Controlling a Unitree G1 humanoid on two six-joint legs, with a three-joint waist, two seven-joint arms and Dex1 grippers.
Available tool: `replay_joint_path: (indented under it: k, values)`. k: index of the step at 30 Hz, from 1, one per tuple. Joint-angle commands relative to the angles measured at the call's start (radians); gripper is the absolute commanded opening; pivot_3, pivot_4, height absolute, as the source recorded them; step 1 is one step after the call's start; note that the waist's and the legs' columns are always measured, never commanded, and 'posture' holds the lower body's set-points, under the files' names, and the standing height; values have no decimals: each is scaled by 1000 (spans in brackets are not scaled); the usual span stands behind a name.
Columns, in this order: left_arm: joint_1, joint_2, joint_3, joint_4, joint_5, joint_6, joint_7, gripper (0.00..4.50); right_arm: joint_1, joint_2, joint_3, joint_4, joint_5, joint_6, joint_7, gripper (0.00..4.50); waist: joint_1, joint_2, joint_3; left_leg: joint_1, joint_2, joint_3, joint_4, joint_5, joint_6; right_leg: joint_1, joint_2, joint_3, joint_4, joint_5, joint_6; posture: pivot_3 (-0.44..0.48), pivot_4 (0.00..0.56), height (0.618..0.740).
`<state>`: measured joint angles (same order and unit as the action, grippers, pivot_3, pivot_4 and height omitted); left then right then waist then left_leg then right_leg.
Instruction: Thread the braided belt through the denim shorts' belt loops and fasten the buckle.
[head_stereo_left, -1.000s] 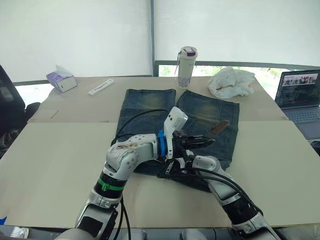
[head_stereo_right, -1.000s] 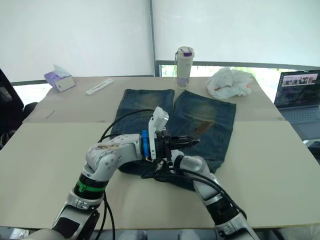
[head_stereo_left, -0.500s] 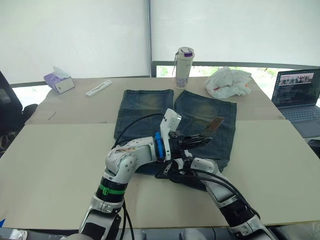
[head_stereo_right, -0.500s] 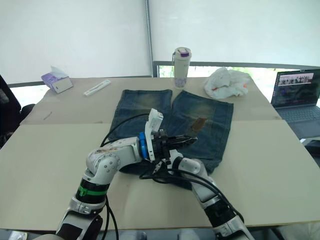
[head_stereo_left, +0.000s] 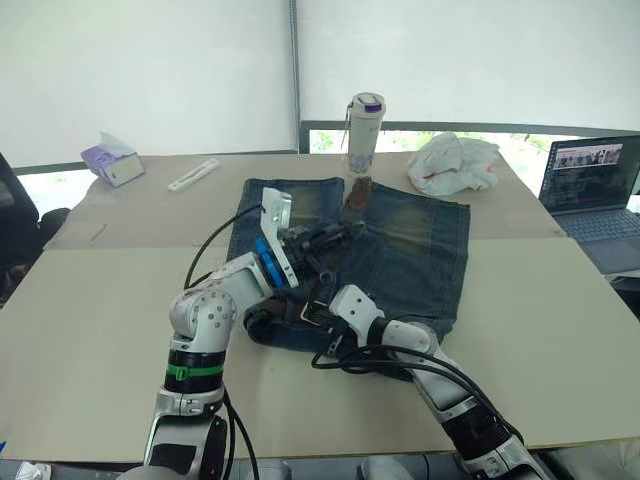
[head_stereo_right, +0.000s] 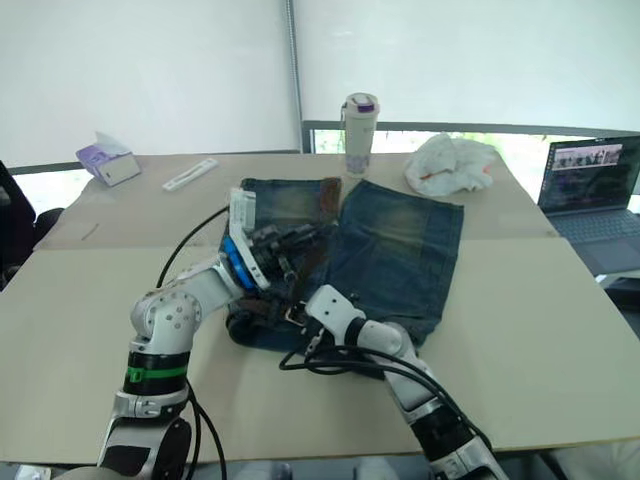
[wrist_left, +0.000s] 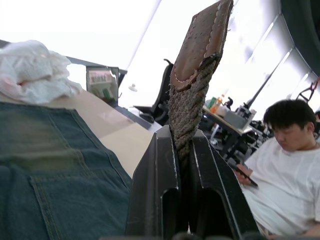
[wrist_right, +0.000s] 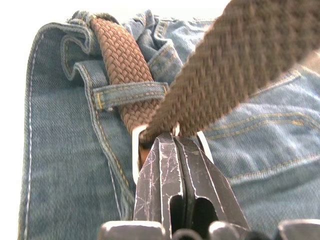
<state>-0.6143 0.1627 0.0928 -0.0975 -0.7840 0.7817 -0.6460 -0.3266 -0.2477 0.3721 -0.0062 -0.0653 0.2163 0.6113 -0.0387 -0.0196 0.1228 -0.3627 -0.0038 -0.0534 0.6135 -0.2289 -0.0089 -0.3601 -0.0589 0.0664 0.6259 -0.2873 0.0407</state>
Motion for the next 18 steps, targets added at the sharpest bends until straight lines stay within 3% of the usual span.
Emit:
replay_joint_path:
  k: [1, 10, 18]
  values:
    - [-18, 2, -13, -12, 3, -34, -23, 0, 7, -12, 17, 36, -17, -9, 13, 38, -1, 0, 0, 0, 0, 0, 0, 0, 0, 0, 0, 0, 0, 0, 0, 0, 150, 740]
    - [36, 34, -57, -37, 9, -44, -66, 0, 21, -5, -23, 27, 16, -49, -10, 38, -2, 0, 0, 0, 1, 0, 0, 0, 0, 0, 0, 0, 1, 0, 0, 0, 150, 740]
    - [66, 48, 9, 20, -45, -36, -93, 0, 73, -18, -90, -34, 79, -76, -2, 38, 0, 0, 1, -1, 1, 0, 0, 0, 0, -1, 0, 0, 0, 0, 0, 0, 150, 740]
